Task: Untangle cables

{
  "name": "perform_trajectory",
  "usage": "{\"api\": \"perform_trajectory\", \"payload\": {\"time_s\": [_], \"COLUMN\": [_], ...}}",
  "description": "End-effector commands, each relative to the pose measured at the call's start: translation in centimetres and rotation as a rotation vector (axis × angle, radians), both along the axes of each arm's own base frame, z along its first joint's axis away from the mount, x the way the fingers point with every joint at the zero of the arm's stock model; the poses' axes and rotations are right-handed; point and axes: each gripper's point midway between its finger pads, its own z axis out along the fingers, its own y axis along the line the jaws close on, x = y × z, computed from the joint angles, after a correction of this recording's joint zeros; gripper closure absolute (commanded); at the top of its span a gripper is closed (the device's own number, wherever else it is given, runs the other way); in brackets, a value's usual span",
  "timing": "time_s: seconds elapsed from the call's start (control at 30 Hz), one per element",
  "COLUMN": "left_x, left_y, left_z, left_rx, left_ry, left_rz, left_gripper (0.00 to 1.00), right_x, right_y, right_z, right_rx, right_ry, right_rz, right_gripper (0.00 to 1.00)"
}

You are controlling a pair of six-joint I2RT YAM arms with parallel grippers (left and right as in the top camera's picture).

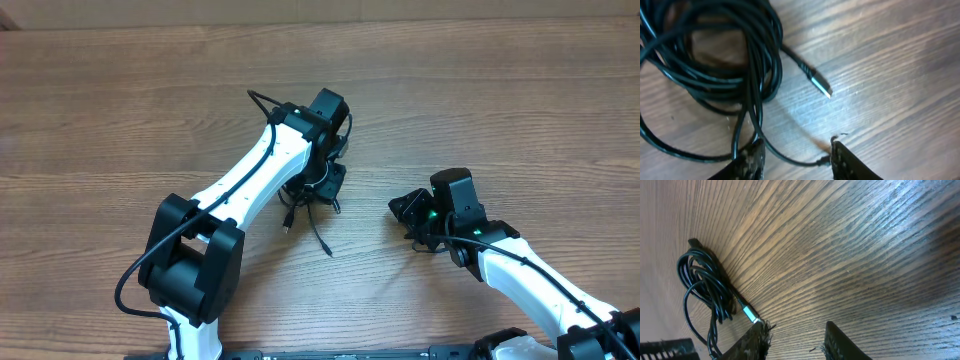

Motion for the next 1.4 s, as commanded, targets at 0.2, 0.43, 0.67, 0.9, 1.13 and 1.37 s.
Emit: {"api": "perform_trajectory", "payload": {"time_s": [0.2,0.43,0.67,0.9,1.13,1.37], "left_x": [-2.5,-1.5,-1.0,0.7,-0.3,-3.1], "left_y": [2.8,5.9,8.5,10.8,9.0,4.3], "left_z": [-2.7,-3.4,-1.5,1.3,0.7,0.0], "left_rx": [0.115,0.285,0.436,0.582,0.459,0.200], "left_ry": [0.055,-0.026,-0.055,-0.151,-0.064,0.114], "left_rz": [0.003,0.035,0.028,0.105,0.117,0.150], "left_gripper": [0.48,0.36,0.37,0.34,0.19,0.43], "right_x": [0.6,0.6,0.6,0.6,0.6,0.6], "right_y": [0.2,0.2,0.2,0.2,0.2,0.2], "right_z": [0.6,0.6,0.6,0.6,0.6,0.6], "right_rx": [0.000,0.000,0.000,0.000,0.000,0.000], "right_ry": [-0.022,-0.022,-0.022,-0.022,-0.022,-0.022], "right_rz": [-0.003,-0.003,-0.003,-0.003,-0.003,-0.003], "right_gripper": [0.65,0.65,0.65,0.65,0.65,0.65]}}
